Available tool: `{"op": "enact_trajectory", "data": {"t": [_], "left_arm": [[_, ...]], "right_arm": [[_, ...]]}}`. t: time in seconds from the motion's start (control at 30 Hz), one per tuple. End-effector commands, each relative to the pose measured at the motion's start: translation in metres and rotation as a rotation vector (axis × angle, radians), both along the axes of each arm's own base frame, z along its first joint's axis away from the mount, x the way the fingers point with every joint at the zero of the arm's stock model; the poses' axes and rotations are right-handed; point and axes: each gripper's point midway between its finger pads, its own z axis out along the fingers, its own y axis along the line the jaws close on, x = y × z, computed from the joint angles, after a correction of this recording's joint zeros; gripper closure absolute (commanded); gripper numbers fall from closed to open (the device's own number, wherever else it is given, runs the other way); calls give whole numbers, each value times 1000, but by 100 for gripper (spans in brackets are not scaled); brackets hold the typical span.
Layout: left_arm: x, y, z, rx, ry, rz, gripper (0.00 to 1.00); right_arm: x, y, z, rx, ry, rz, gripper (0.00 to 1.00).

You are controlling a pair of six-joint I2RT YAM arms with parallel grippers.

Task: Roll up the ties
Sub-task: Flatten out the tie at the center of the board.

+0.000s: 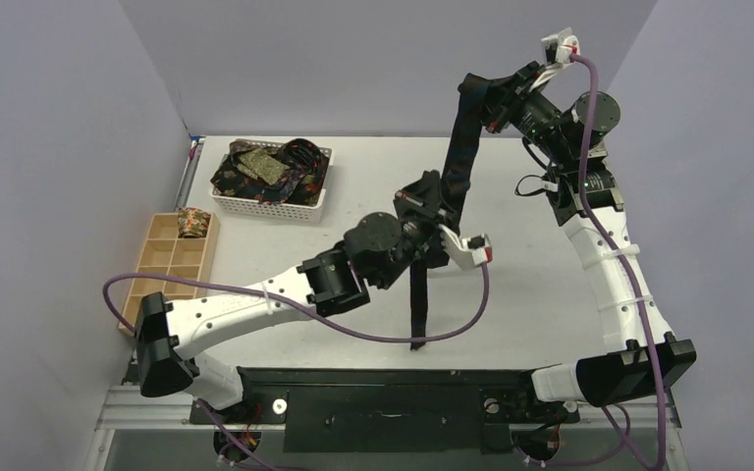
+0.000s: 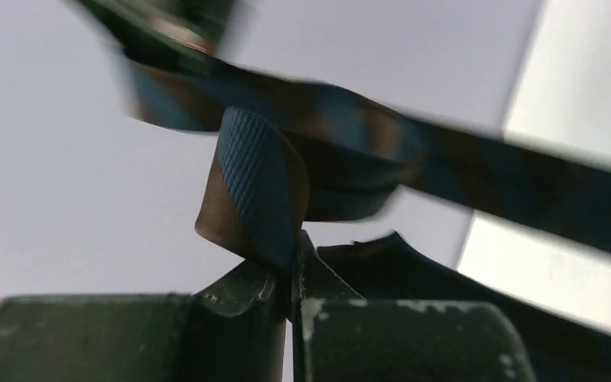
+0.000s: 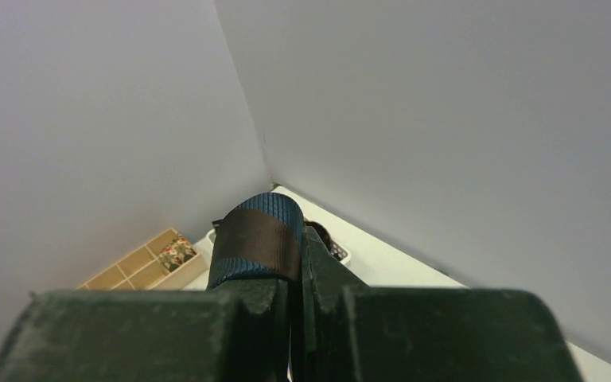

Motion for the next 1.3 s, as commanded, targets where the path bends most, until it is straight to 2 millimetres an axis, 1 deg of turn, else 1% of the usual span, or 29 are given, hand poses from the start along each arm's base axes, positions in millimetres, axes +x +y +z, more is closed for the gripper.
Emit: {"op": "enact_trajectory", "data": {"t": [0.0, 0.03, 0.07, 0.1, 0.13, 0.2, 0.27, 0.3, 0.33, 0.37, 0.4, 0.43, 0.5, 0.57, 0.6, 0.63, 0.67, 0.7, 0.73, 0.77, 0.8, 0.83, 0.87, 0.9, 0.93, 0.97, 1.03, 1.13, 1.27], "left_arm": [[-21, 18, -47, 240, -158, 130, 100], [-43, 10, -64, 351, -206, 107, 100], [-48, 13, -92, 459, -204, 143, 100], [-60, 7, -105, 512, -222, 136, 100], [-58, 15, -109, 548, -204, 193, 100], [-42, 29, -102, 549, -165, 300, 100], [-11, 52, -85, 521, -132, 420, 100], [13, 74, -81, 520, -111, 497, 100], [23, 85, -86, 538, -90, 533, 100], [38, 102, -107, 599, -66, 575, 100], [42, 111, -117, 614, -54, 582, 100], [39, 114, -149, 687, -49, 567, 100], [21, 107, -182, 748, -62, 483, 100], [-13, 80, -189, 744, -40, 330, 100], [-40, 59, -191, 648, 36, 210, 100], [-59, 43, -179, 658, 105, 86, 100], [-79, 25, -141, 470, 223, 5, 100], [-95, 19, -146, 491, 311, -85, 100], [-95, 10, -112, 321, 424, -105, 100], [-98, 7, -110, 311, 510, -160, 100], [-77, 8, -75, 131, 619, -133, 100], [-78, 7, -76, 56, 786, -171, 100], [-41, 18, -42, -88, 830, -136, 100], [-42, 10, -54, -127, 1002, -175, 100], [-16, 29, -23, -254, 1013, -159, 100], [-15, 25, -25, -297, 1103, -183, 100], [6, 40, 1, -429, 1121, -190, 100], [8, 46, 48, -563, 1065, -299, 100], [-8, 53, 99, -647, 960, -466, 100]], "right_arm": [[3, -29, 35, 12, -109, -111, 100], [7, -32, 34, 12, -105, -121, 100], [8, -33, 37, 17, -107, -128, 100], [10, -34, 37, 18, -106, -130, 100], [10, -34, 37, 20, -105, -132, 100], [11, -38, 36, 17, -107, -154, 100], [10, -42, 34, 7, -113, -175, 100], [10, -44, 32, 5, -111, -183, 100], [10, -44, 30, 4, -108, -185, 100], [11, -43, 26, 2, -98, -179, 100], [13, -42, 23, 10, -84, -171, 100], [14, -38, 18, 22, -61, -148, 100], [14, -30, 7, 22, -30, -113, 100], [10, -20, -5, 3, -7, -86, 100], [7, -18, -8, -5, 0, -80, 100], [5, -14, -15, -19, 7, -71, 100], [3, -13, -19, -25, 16, -64, 100], [1, -10, -21, -31, 19, -54, 100], [0, -9, -22, -35, 26, -48, 100], [-1, -7, -23, -39, 28, -43, 100], [-1, -7, -23, -40, 29, -43, 100], [-2, -7, -23, -43, 25, -43, 100], [-2, -8, -22, -44, 25, -45, 100], [-2, -8, -21, -45, 22, -44, 100], [-4, -7, -20, -46, 20, -38, 100], [-3, -7, -20, -48, 20, -34, 100], [-3, -4, -23, -56, 24, -21, 100], [-5, 0, -35, -89, 51, 7, 100], [-15, 20, -76, -205, 94, 94, 100]]}}
